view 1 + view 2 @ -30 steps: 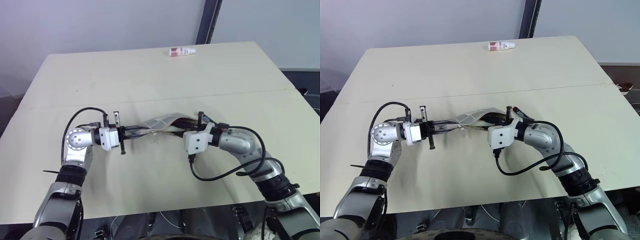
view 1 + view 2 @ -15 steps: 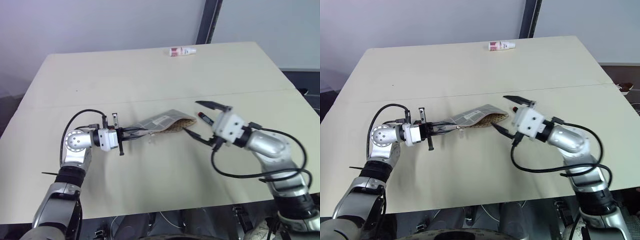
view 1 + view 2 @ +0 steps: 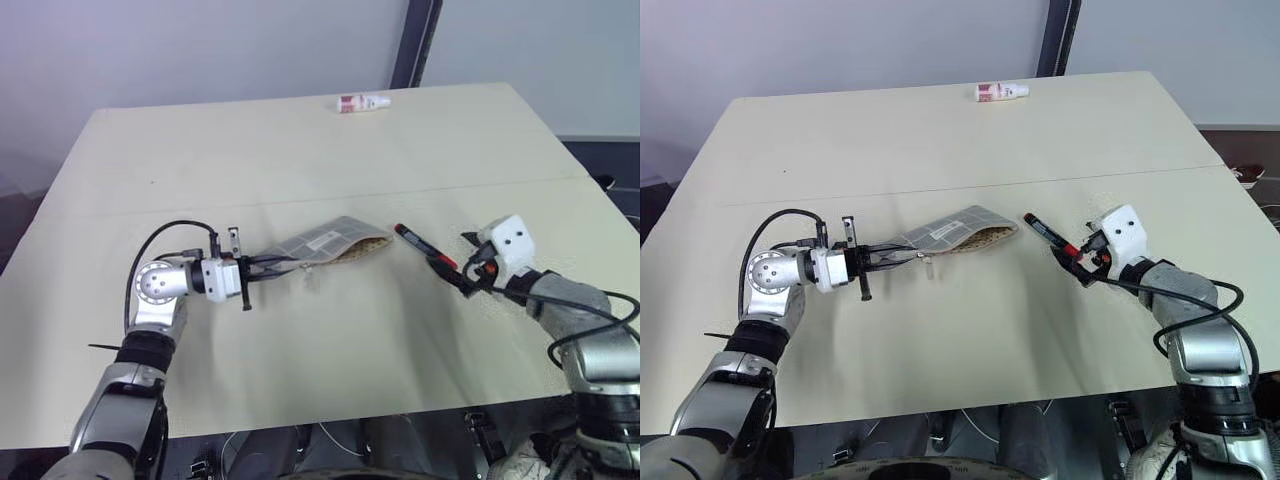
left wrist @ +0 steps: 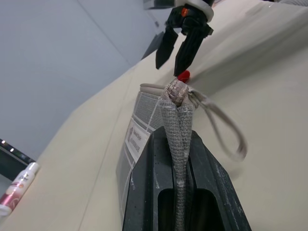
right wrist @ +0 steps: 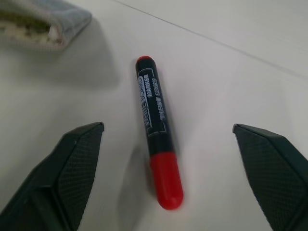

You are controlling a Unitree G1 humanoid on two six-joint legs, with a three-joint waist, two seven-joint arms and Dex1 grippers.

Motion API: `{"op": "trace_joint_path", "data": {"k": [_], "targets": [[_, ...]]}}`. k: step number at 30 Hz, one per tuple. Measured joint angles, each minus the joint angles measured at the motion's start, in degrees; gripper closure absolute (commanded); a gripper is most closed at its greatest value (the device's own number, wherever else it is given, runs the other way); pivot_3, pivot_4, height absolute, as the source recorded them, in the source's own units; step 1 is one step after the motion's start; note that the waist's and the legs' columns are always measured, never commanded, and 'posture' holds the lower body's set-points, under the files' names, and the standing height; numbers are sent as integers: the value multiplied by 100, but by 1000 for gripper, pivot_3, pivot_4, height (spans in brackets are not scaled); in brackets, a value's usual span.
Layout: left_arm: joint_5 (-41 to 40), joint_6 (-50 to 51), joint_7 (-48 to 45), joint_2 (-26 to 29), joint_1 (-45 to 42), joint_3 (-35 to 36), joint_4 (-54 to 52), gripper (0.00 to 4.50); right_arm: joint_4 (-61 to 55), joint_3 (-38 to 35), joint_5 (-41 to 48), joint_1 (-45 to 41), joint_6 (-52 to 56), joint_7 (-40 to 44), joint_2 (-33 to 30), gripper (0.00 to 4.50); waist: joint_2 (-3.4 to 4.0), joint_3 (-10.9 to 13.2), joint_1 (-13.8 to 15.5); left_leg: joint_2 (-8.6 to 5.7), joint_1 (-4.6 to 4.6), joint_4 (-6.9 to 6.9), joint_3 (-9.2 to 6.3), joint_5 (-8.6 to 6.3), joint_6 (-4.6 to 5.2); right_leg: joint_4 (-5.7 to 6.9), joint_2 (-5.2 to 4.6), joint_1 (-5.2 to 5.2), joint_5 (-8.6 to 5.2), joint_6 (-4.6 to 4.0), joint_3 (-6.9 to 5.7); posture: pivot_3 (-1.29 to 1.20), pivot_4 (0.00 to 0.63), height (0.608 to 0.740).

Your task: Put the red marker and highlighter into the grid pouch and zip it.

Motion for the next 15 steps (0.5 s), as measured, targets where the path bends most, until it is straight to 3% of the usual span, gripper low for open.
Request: {"op": "trace_joint_path", "data": {"k": [4,5,7,13,14,15], "targets": [[24,-7,27,9,19,-1,-1,4500,309,16,193,-93,191,190,-35,46,0,0,3,-2,-1,0,1,-2,4,-4,0,1,3,5,-1,0,150,740],[35,-9,39,11,24,-1,-2,4500,374,40,193,-96,207,216,-69,279,0,0,3,-2,-1,0,1,-2,4,-4,0,1,3,5,-1,0,150,740],[66,-10,67,28,61,0,-20,4500,516,78,178,-107,263,222,-119,846,0,0,2,-2,-1,-1,0,-2,4,-3,-1,1,3,5,-1,0,150,740],[78,-10,163,56,180,-2,-154,4500,629,187,44,-69,340,163,-257,3979,0,0,0,-1,-1,0,1,-3,3,-2,-1,0,3,5,0,0,150,740],[80,-10,168,63,180,-2,-155,4500,623,190,32,-58,335,162,-264,4252,0,0,1,-1,-1,0,0,-3,3,-2,-1,0,3,5,0,0,150,740],[82,-10,174,65,180,-2,-155,4500,609,190,32,-42,331,162,-273,4247,0,0,1,-1,-1,0,0,-3,3,-2,-1,0,3,5,0,0,150,740]]}}
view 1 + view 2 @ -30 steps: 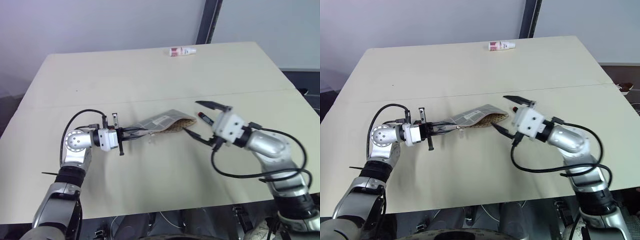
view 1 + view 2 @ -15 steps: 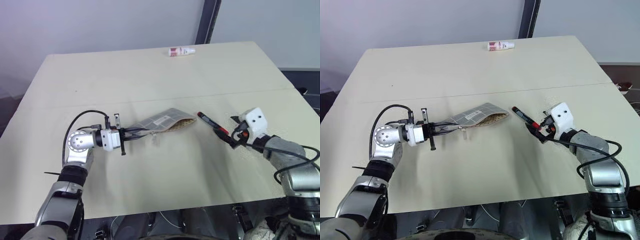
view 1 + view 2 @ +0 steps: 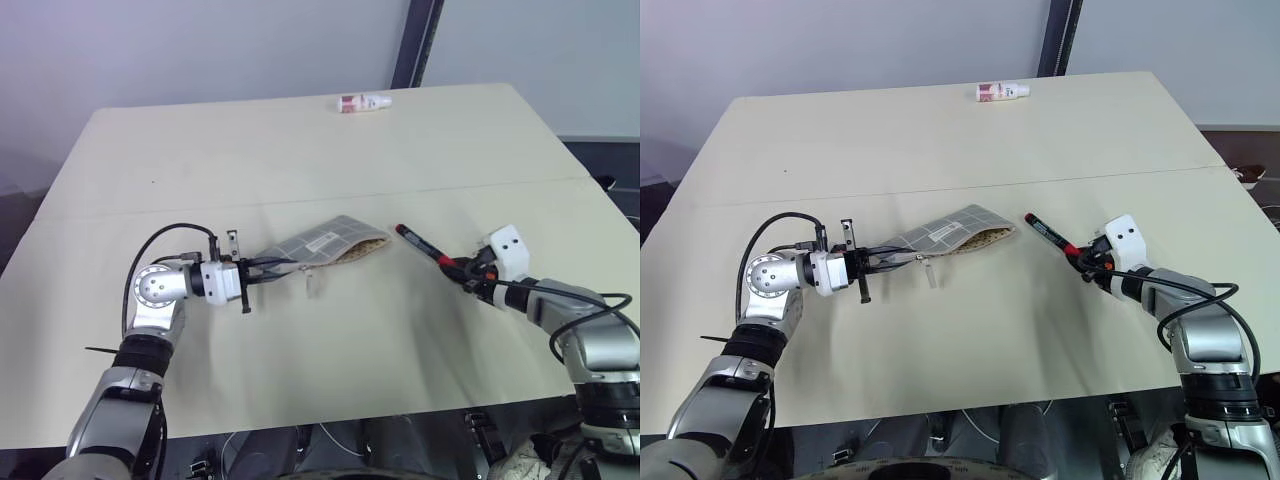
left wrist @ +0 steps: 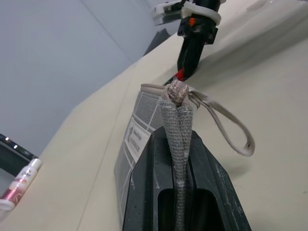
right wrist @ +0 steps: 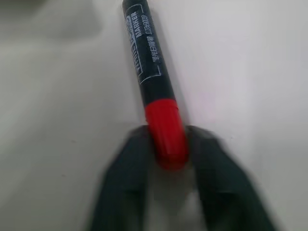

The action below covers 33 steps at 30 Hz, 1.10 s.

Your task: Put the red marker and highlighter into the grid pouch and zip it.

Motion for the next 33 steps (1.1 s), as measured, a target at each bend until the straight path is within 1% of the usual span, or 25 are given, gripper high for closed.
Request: {"op": "trace_joint_path", "data": {"k": [4,6,8,10,14,17,19,21,27,33], "targets": [[9,0,9,3,-1,-9,0,4500,-74,-49,75,42,7,-5,8,4247,0,0,0,0,0,-1,1,0,0,-1,0,0,0,1,0,0,150,740],[11,-3,8,2,-10,-28,3,4500,-235,-200,235,74,-75,12,61,4247,0,0,1,0,0,-1,0,0,0,0,-1,-1,0,1,0,0,150,740],[28,-9,8,-5,-58,-34,18,4500,-519,-396,411,173,-300,132,82,4247,0,0,1,0,-1,-2,-1,0,0,-1,0,-1,0,2,0,0,150,740],[34,-22,10,2,-107,-28,30,4500,-933,-487,462,449,-641,386,-10,4247,0,0,12,0,-1,-2,-2,-1,0,-1,0,0,0,3,-2,0,150,740],[35,-50,16,6,-113,-28,57,4500,-1511,-321,391,882,-1213,848,-200,4247,1,1,-6,-1,-1,1,6,-3,1,-5,-1,2,0,3,0,0,150,740],[35,-87,34,-14,-112,-30,57,4500,-1829,-107,203,949,-1655,1042,-370,4247,-1,2,-14,3,0,3,7,-6,-6,-4,-1,3,-2,1,1,0,150,740],[35,-100,39,-23,-106,-31,57,4500,-1820,32,-103,1050,-2066,1147,-581,4247,-4,3,0,3,0,5,6,-6,-7,-4,-1,4,-2,0,0,0,150,740],[35,-102,40,-22,-95,-30,59,4500,-1742,106,-284,1106,-2309,1199,-661,4247,-5,4,9,2,0,6,6,-6,-7,-5,-1,5,-2,0,0,0,150,740],[35,-105,43,-19,-95,-29,59,4500,-1417,-18,-340,1248,-2702,1304,-719,4247,-6,5,9,1,0,4,5,-4,-1,-6,-1,4,-1,1,0,0,150,740],[35,-105,50,-7,-56,-29,58,4500,-1379,-174,-214,1383,-2802,1415,-719,4247,-7,5,3,1,0,5,6,-4,-2,-5,-1,5,-3,-3,2,0,150,740]]}}
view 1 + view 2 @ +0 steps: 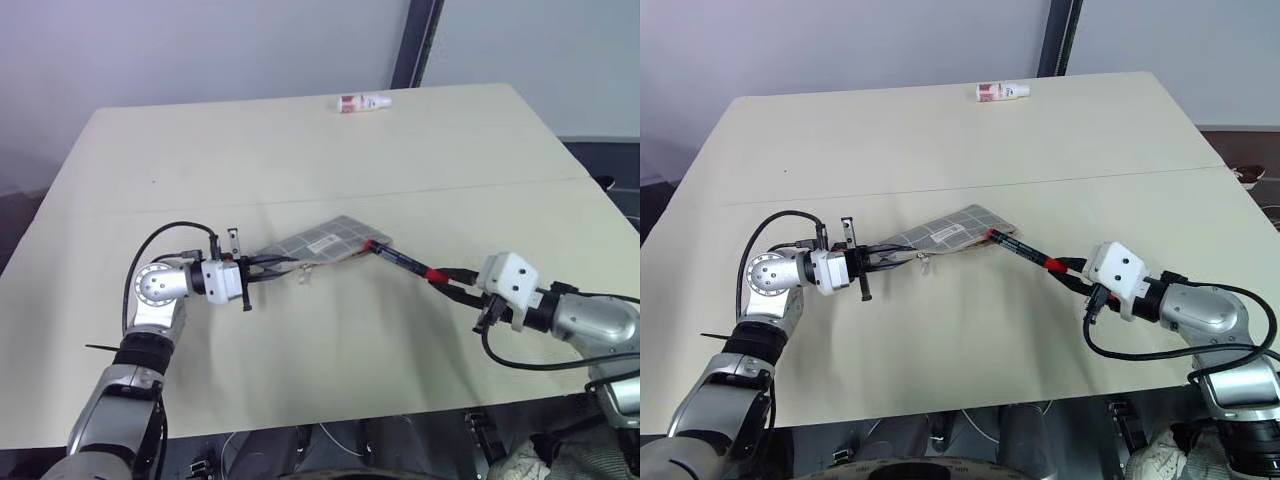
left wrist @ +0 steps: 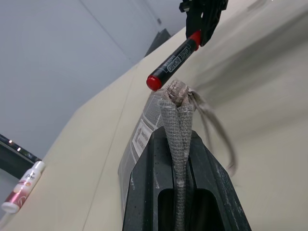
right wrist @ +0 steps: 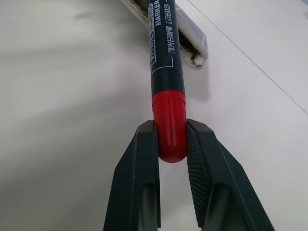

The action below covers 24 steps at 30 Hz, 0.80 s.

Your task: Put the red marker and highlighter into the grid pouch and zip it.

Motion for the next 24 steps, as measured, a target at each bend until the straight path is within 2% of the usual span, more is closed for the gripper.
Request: {"op": "trace_joint_path", "data": {"k": [12,18,24], "targets": [[0,-10,41,13,8,-1,-3,4500,180,191,-417,-88,-245,-102,4,4247,0,0,1,0,0,0,1,-1,-2,0,0,0,-2,-3,0,0,150,740],[-1,-72,-22,18,73,-32,-36,4500,358,552,-690,-485,-305,-288,127,4247,0,0,0,0,0,-2,0,1,1,1,0,-3,-1,-2,0,0,150,740],[-2,-136,-80,18,149,-115,-47,4500,382,809,-890,-485,-504,-319,144,4247,-1,0,9,-1,0,-1,0,0,0,-1,0,-1,1,2,1,0,150,740]]}}
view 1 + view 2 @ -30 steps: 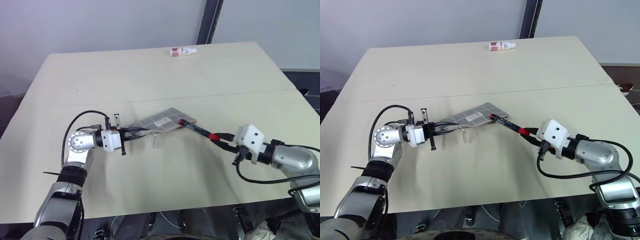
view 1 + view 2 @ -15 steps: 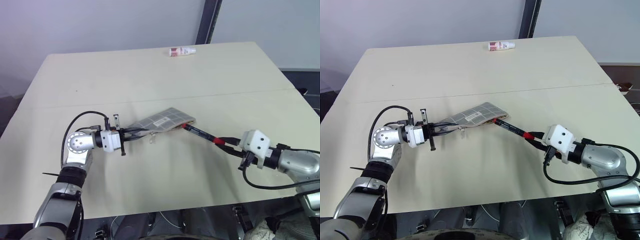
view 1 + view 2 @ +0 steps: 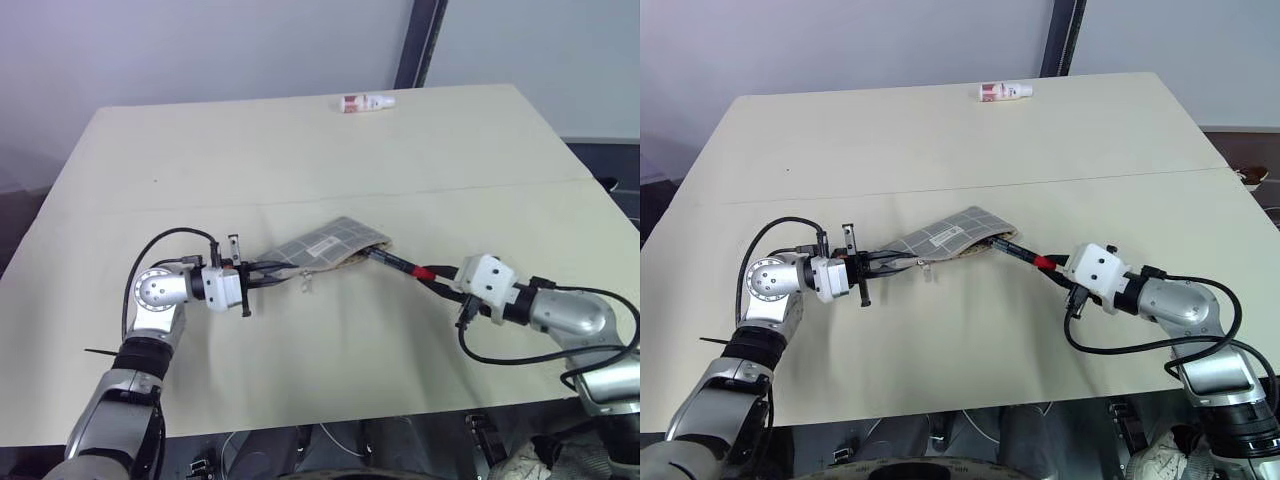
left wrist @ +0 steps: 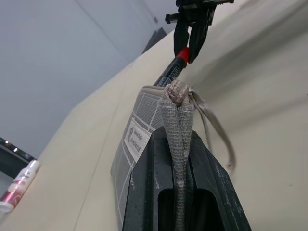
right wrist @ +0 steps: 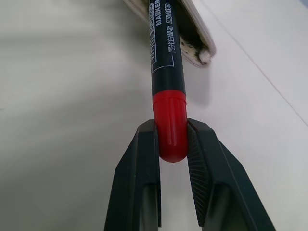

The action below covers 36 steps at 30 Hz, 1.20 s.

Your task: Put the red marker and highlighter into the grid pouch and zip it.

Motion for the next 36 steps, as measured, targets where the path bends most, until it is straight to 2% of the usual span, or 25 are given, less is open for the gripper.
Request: {"op": "trace_joint_path", "data": {"k": [10,16,19,21,24,36], "targets": [[-96,165,-126,11,-177,-61,-37,4500,5,74,-43,-148,30,-37,6,4247,0,0,-18,0,0,2,2,1,1,4,1,-2,0,0,2,0,150,740],[-165,906,312,-364,343,-350,-1164,4500,-205,283,225,-481,484,6,100,4247,-2,4,-10,-1,-3,1,1,1,6,-1,0,-2,1,1,5,0,150,740],[-154,879,180,-112,110,-285,-786,4500,79,-91,295,-305,258,300,-427,4247,-5,6,57,0,-2,3,-4,0,-4,1,5,0,-2,-6,-5,0,150,740],[-161,870,202,-66,-212,-90,-513,4500,244,-235,285,-223,231,345,-530,4247,-5,5,93,2,-1,5,-2,-1,-8,4,3,0,-7,-17,-3,0,150,740],[-161,752,176,-154,-442,-75,-499,4500,178,-147,292,-220,149,339,-406,4247,-2,4,86,2,2,4,9,0,-5,4,-1,0,-7,-16,5,0,150,740],[-174,723,57,-189,-371,-98,-502,4500,201,357,59,-647,46,198,-92,4247,-3,5,124,2,0,3,9,0,2,2,2,-4,1,-5,7,0,150,740]]}}
